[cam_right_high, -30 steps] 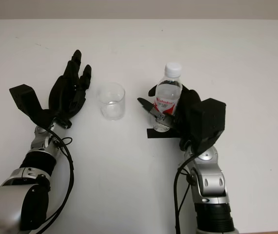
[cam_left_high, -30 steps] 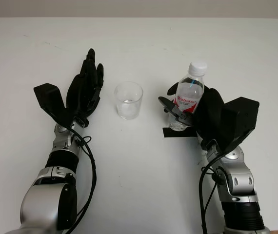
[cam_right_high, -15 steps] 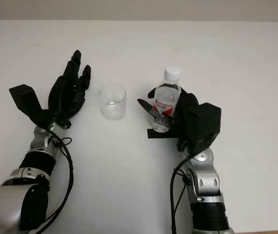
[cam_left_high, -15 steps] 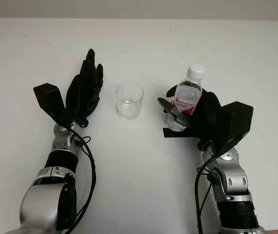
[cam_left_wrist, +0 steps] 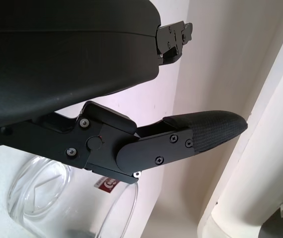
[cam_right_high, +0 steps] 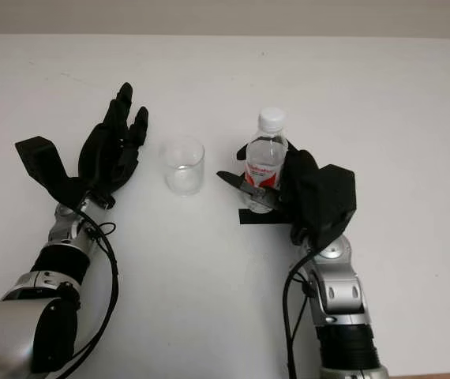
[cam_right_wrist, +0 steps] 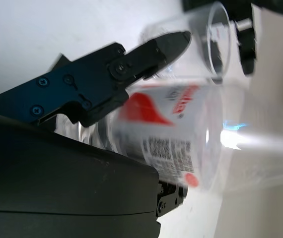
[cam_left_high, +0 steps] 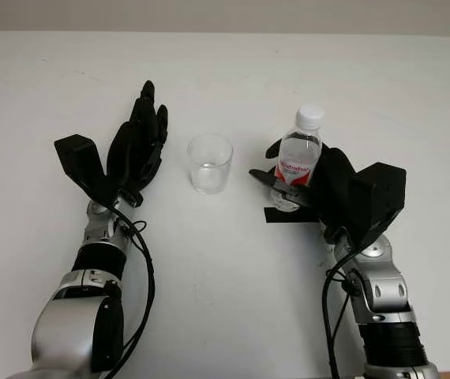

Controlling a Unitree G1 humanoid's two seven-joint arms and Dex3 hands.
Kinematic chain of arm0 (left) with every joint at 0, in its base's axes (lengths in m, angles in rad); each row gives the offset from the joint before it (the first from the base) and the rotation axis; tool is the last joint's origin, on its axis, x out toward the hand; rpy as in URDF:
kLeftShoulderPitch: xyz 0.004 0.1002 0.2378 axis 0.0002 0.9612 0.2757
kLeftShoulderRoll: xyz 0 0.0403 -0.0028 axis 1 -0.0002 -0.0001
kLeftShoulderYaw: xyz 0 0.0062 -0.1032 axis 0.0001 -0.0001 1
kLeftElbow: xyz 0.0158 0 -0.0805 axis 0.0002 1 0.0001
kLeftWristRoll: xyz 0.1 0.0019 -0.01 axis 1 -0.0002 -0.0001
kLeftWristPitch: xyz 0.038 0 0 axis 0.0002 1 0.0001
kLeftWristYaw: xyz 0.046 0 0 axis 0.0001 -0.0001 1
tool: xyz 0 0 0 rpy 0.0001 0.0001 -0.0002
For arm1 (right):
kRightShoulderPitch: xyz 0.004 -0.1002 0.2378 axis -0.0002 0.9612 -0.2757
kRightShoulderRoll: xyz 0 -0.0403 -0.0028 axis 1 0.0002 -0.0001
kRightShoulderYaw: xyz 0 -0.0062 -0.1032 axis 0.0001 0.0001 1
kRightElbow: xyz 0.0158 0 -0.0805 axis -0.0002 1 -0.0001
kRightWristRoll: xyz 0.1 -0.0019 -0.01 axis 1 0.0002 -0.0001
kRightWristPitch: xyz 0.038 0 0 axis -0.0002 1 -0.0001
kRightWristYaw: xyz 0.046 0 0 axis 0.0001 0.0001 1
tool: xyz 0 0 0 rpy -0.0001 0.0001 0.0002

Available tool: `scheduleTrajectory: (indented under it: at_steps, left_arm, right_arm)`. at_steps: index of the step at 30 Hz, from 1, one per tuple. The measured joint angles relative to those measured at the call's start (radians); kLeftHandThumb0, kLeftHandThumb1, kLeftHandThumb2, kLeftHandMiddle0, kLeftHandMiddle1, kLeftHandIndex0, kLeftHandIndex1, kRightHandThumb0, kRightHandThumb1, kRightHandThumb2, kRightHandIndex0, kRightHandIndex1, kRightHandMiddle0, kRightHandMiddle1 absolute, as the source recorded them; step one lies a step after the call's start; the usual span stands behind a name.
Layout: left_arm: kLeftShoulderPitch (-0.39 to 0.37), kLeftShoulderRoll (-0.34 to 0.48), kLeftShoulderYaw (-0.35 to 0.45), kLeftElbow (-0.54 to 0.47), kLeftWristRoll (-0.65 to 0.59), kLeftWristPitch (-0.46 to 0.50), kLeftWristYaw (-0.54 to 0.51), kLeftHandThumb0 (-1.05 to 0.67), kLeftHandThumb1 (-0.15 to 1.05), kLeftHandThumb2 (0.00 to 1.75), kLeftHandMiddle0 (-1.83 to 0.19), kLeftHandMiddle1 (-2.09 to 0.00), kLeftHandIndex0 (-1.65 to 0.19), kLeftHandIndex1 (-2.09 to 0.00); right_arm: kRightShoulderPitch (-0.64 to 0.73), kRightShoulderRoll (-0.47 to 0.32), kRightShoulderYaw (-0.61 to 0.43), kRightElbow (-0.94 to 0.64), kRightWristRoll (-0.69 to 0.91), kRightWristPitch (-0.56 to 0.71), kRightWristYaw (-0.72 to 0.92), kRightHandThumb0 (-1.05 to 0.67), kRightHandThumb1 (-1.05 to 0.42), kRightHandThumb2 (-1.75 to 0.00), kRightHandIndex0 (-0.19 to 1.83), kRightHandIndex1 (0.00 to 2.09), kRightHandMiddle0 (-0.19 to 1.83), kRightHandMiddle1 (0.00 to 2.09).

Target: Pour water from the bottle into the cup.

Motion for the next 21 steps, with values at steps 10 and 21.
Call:
scheduleTrajectory:
  at_steps: [10, 21]
  left_arm:
    - [0.0, 0.001, 0.0, 0.0, 0.0, 0.001, 0.0, -0.82, 1.05, 0.66, 0.19, 0.0, 0.19, 0.0]
    - [0.0, 0.003, 0.001, 0.0, -0.007, 0.007, -0.011, -0.81, 1.05, 0.65, 0.19, 0.0, 0.19, 0.0]
  right_arm:
    - [0.094, -0.019, -0.012, -0.103, 0.036, 0.032, 0.028, -0.75, -0.9, -0.05, -0.14, 0.03, -0.13, 0.27]
    - [0.157, -0.01, -0.019, -0.089, -0.008, -0.114, -0.019, -0.98, -0.92, -0.07, -0.19, 0.0, -0.19, 0.0]
